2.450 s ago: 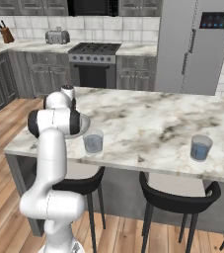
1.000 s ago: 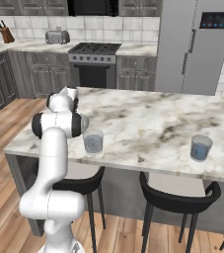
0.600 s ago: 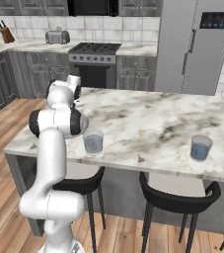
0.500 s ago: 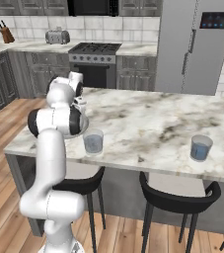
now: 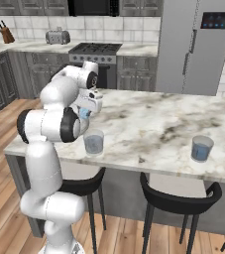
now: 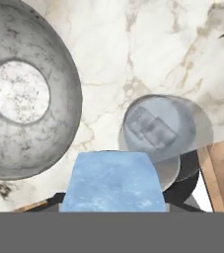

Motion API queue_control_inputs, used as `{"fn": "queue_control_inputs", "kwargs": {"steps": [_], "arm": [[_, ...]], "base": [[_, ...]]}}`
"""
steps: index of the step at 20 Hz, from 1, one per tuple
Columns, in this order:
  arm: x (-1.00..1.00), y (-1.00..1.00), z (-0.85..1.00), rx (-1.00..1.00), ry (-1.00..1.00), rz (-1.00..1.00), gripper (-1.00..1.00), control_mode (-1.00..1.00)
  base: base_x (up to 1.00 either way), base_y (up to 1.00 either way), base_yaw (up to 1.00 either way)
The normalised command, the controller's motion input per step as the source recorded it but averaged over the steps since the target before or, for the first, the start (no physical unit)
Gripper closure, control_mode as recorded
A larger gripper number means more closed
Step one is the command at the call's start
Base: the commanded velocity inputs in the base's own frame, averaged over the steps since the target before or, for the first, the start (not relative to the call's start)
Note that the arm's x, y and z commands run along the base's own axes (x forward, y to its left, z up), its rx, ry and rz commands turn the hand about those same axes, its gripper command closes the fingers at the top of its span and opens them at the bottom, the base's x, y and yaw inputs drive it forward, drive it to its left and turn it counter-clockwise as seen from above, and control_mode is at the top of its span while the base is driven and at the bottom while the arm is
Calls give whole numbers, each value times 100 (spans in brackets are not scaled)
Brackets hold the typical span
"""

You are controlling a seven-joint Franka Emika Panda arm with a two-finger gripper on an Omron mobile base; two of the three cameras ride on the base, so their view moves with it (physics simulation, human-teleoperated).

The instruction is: There are four ice cubes in the ice bowl. Place two ice cubes in each glass of water.

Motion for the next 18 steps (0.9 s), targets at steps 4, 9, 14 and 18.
{"fn": "queue_control_inputs", "kwargs": {"steps": [4, 9, 14, 18], "arm": [[-62, -100, 42, 0, 0, 10, 100, -100], [-20, -100, 9, 0, 0, 13, 100, -100], [-21, -100, 0, 0, -1, 22, 100, -100], [-3, -100, 1, 0, -3, 23, 100, -100]], "base": [[0, 0, 0], [0, 0, 0], [0, 0, 0], [0, 0, 0]]}}
